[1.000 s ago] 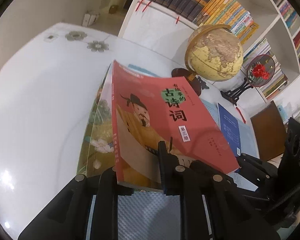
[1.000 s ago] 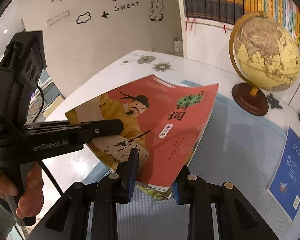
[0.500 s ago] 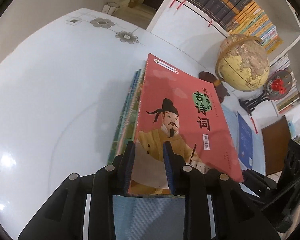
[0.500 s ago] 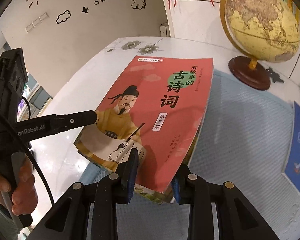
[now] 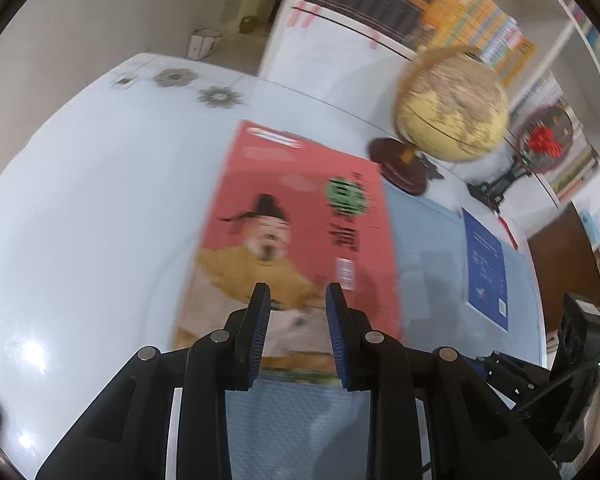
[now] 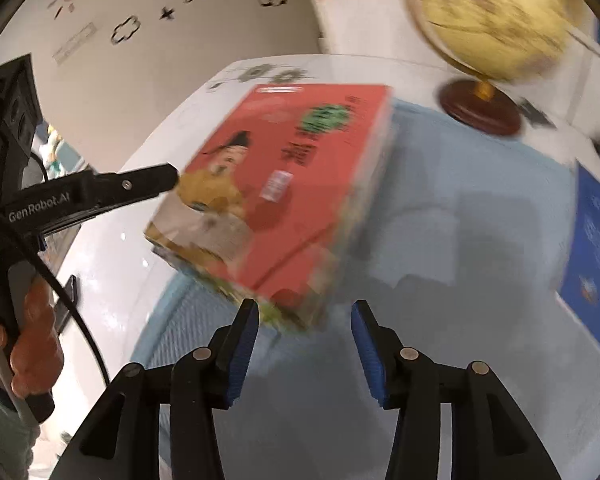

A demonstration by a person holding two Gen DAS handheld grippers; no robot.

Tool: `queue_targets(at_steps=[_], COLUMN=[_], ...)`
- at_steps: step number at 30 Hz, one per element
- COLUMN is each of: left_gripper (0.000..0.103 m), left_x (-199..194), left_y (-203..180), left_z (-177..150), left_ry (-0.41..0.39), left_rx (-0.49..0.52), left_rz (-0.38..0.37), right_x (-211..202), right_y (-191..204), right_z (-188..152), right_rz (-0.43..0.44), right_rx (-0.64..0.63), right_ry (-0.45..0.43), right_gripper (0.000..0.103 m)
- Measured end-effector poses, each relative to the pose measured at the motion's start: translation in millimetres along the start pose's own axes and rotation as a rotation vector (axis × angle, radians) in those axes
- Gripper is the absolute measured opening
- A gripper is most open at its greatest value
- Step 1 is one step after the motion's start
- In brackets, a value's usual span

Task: Organize books
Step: 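Lower the red book onto the stack and open both grippers, then move both grippers to the blue book on the mat, then grip the blue book's edge with both grippers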

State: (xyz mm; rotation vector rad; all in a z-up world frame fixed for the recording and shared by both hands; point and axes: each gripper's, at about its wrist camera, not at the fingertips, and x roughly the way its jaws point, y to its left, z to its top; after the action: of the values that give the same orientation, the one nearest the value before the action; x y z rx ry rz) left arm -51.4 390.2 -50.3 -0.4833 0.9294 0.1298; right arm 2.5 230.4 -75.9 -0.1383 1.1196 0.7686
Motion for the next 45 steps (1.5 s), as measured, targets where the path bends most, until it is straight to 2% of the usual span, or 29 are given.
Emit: queue_targets(at_steps=[7, 11, 15, 20, 25, 30, 36, 38, 40, 43, 45], left_gripper=[0.026, 0.026, 0.026, 0.027, 0.027, 0.027, 0.027, 0.028, 0.029, 0.030, 0.030], left_x=[20, 42, 66, 94, 123, 156, 194, 206, 208, 212, 211], left_y=[-93, -154, -208, -246, -264, -269, -258, -255, -255, -254, -254], left_z=[-16, -32, -48, -57, -51, -37, -20, -18, -17, -17, -19], left_ry=[0.048, 0.092, 0.129, 0.157, 0.163, 0.175, 0.187, 0.202, 0.180, 0.225, 0.240], left_rx=[0.106, 0.163, 0.209, 0.208, 0.221, 0.215, 0.161, 0.146, 0.139, 0.113, 0.101], left_rz=[-0.060, -0.091, -0.103, -0.084, -0.021, 0.046, 0.082, 0.070, 0.049, -0.020, -0.035], right_x=[-42, -79, -114, -135, -132, -108, -89, -81, -68, -67, -68], right_y=[-101, -155, -203, -254, -294, -321, -334, -337, -339, -332, -330], right_z=[-45, -66, -85, -92, -83, -55, -22, -16, -12, -12, -13], right_rz=[0.000, -0.022, -0.064, -0.087, -0.088, -0.062, -0.129, -0.135, -0.116, -0.115, -0.108], right_rx=[0.213, 0.294, 0.345, 0.377, 0.403, 0.400, 0.363, 0.365, 0.372, 0.333, 0.322], right_ry=[0.028, -0.009, -0.051, -0.052, -0.042, -0.021, -0.073, -0.081, -0.063, -0.080, -0.076], right_gripper=[0.049, 0.049, 0.050, 0.050, 0.050, 0.050, 0.050, 0.050, 0.051, 0.053, 0.053])
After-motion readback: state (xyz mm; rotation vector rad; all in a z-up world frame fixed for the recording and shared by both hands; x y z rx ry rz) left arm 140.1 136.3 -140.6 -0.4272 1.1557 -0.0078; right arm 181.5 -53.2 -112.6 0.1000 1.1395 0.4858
